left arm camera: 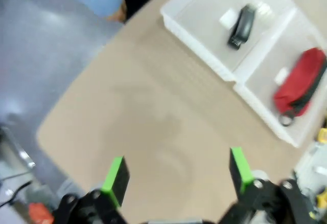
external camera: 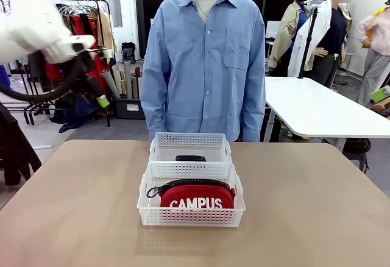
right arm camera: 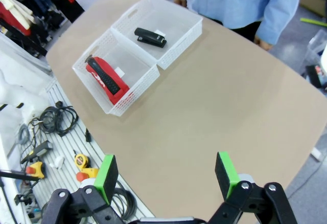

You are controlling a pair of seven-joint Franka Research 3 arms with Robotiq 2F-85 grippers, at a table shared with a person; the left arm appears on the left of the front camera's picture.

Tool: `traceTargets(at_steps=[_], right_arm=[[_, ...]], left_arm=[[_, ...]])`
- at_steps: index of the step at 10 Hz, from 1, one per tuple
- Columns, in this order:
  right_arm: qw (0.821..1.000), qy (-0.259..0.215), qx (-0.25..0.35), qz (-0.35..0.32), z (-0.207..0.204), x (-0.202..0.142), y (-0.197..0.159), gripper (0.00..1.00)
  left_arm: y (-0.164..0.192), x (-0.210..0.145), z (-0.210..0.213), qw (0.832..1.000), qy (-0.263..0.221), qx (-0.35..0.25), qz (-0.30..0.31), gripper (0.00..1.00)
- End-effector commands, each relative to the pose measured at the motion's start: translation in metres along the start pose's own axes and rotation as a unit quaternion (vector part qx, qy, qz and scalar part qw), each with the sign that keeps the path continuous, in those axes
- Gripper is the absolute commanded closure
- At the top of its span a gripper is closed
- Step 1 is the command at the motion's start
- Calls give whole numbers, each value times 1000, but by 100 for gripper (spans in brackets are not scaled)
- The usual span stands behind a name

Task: Distribute items into two baskets.
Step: Place the picked Stapler into the Organizing basket as instructed by the person.

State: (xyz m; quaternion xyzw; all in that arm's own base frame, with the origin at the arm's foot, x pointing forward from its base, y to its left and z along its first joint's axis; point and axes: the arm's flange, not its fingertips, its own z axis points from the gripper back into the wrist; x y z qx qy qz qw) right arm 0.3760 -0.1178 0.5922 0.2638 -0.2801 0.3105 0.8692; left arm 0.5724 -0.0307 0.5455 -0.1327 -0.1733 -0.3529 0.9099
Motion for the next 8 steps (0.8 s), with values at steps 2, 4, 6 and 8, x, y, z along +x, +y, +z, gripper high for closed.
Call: traceTargets(at_steps=[2,4,6,8], right_arm=[[1000,-1,1,2,0,1,1,0],[1000,-1,1,2,0,1,1,0],[1000,-1,1,2,0,1,1,0],[1000,-1,1,2,0,1,1,0]], left_arm=[[16,-53,22,995,-85,-18,58,0],[40,-84,44,985,-137,-26,99,0],[55,-107,63,977,-175,-20,117,0],[66,-115,67,975,-185,-19,123,0]])
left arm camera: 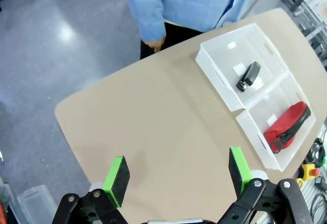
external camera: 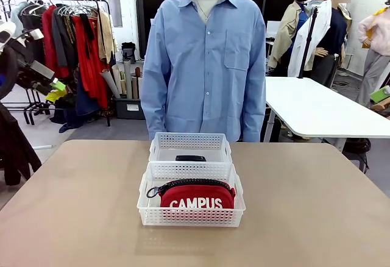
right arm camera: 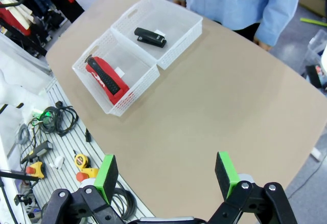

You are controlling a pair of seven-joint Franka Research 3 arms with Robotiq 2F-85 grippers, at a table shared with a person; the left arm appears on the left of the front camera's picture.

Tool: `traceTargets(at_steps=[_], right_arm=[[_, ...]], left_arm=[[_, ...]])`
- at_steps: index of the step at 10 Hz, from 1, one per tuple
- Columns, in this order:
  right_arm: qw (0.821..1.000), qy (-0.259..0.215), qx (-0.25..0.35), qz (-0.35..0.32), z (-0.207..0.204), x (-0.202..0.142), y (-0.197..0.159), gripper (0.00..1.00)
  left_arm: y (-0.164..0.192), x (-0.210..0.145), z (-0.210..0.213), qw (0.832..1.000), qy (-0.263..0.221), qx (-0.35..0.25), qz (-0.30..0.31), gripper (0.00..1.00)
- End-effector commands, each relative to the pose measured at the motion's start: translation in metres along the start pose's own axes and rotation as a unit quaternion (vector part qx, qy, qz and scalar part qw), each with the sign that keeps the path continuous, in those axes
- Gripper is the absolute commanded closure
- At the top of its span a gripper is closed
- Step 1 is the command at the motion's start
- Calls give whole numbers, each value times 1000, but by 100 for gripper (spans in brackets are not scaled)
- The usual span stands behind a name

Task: Distribute items into two baskets.
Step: Place the picked Stapler into the Organizing basket as instructed by the person.

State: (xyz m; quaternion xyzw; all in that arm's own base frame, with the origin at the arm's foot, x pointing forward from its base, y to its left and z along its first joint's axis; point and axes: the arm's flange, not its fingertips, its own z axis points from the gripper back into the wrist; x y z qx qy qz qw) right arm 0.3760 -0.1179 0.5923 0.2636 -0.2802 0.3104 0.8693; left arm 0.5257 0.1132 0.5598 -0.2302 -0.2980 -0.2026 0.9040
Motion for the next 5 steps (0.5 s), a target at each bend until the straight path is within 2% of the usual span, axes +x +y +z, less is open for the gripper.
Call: traceTargets(at_steps=[1,3,5], right_arm=[[1000,-1,1,2,0,1,1,0],[1000,-1,1,2,0,1,1,0],[1000,-1,1,2,0,1,1,0]], left_arm=[[5,-7,-6,1000,-21,-5,-9,0],[17,-7,0,999,-46,-12,-4,0],[20,-7,-2,999,-46,-17,-3,0]])
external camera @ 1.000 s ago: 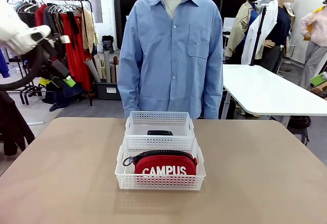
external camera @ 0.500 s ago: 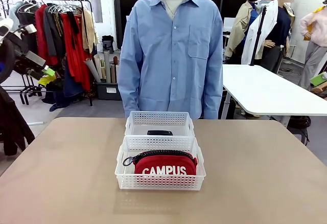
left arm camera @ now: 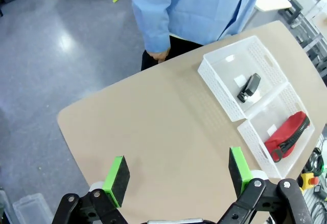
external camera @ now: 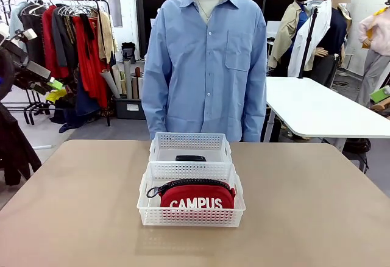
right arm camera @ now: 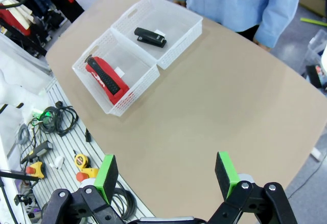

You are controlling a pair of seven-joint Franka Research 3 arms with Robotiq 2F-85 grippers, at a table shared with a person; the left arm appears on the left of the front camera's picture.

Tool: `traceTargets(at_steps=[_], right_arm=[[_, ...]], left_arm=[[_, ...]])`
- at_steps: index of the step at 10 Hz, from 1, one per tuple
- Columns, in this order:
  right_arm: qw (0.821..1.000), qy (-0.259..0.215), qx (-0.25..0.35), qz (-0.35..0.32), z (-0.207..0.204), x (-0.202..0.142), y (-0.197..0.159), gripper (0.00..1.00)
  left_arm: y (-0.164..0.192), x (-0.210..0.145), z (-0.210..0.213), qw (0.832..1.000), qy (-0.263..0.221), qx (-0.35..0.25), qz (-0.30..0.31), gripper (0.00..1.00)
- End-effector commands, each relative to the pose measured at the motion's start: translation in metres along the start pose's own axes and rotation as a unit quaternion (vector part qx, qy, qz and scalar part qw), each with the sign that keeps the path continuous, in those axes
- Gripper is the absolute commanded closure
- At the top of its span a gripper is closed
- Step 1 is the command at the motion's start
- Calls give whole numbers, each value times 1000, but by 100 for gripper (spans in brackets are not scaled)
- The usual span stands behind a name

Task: Distribute items into two baskets.
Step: Place the picked Stapler into the Organizing basket as instructed by the person.

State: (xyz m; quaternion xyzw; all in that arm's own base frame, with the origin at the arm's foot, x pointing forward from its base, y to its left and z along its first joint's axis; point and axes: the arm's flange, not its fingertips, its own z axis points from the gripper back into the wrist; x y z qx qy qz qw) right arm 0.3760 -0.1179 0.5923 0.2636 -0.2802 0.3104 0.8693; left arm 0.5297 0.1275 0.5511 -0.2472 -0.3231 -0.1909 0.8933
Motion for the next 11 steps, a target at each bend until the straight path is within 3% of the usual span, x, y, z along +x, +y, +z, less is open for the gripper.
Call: traceTargets(at_steps=[1,5,6,11], right_arm=[[1000,-1,1,2,0,1,1,0],[1000,-1,1,2,0,1,1,0],[1000,-1,1,2,0,1,1,0],[1000,-1,1,2,0,1,1,0]], left_arm=[[4,-1,-3,1000,-14,-10,-13,0],[-2,2,-7,999,-5,-33,-40,0],[-1,0,-7,1000,4,-9,-10,0],[-1,0,-7,1000,4,-9,-10,0]])
